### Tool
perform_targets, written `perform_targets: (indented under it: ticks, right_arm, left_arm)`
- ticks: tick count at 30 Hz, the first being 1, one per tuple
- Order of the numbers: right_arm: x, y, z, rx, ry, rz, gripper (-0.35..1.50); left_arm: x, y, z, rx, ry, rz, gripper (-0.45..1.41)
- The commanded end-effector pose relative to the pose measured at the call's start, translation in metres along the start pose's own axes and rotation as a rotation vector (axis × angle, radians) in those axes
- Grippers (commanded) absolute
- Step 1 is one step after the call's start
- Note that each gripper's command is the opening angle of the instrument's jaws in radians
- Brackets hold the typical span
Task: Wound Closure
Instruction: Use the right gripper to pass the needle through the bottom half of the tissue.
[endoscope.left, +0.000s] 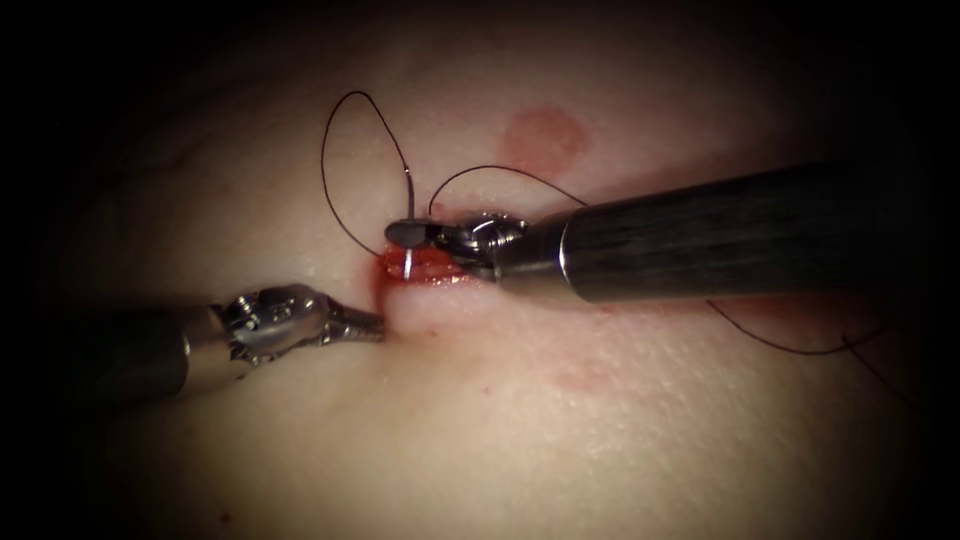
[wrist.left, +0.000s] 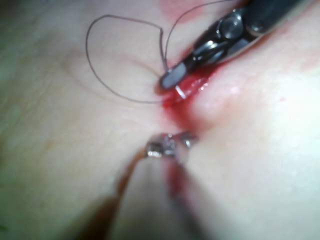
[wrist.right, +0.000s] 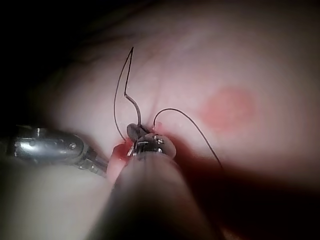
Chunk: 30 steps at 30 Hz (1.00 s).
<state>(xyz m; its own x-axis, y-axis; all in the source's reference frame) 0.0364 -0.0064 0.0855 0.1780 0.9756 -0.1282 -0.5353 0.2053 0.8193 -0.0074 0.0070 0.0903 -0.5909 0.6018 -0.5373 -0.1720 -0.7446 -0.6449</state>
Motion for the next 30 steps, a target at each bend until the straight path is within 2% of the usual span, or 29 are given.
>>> perform_targets:
  ticks: [1, 11, 21, 30]
  right_arm:
    - [-0.0006, 0.0000, 0.0010, -0.004, -0.011, -0.004, -0.35]
    - [-0.0013, -0.0007, 0.0010, 0.001, -0.045, 0.007, -0.35]
    - [-0.0031, -0.0023, 0.0013, 0.031, -0.110, 0.058, -0.35]
    - [-0.0050, -0.0019, 0.0011, 0.013, -0.145, 0.076, -0.35]
  left_arm:
    - [-0.0002, -0.0001, 0.0010, -0.003, 0.001, 0.000, -0.29]
    - [-0.0002, -0.0001, 0.0010, -0.003, 0.001, 0.000, -0.30]
    - [-0.0004, -0.0001, 0.0007, -0.002, 0.000, 0.002, -0.30]
    - [-0.0004, -0.0001, 0.0007, 0.001, 0.000, 0.002, -0.30]
